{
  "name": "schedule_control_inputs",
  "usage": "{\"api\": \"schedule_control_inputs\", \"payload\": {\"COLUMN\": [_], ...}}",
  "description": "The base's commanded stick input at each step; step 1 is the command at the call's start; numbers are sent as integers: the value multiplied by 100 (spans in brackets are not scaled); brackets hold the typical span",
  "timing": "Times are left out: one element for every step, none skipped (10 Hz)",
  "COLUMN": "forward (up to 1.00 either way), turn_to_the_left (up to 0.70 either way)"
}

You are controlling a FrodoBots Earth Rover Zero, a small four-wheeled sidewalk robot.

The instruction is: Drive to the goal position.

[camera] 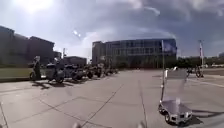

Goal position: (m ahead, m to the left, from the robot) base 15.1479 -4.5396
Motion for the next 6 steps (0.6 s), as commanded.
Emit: {"api": "schedule_control_inputs", "payload": {"forward": [70,70,70,70,70,70], "turn_to_the_left": [9,7,5,-5,-2,0]}}
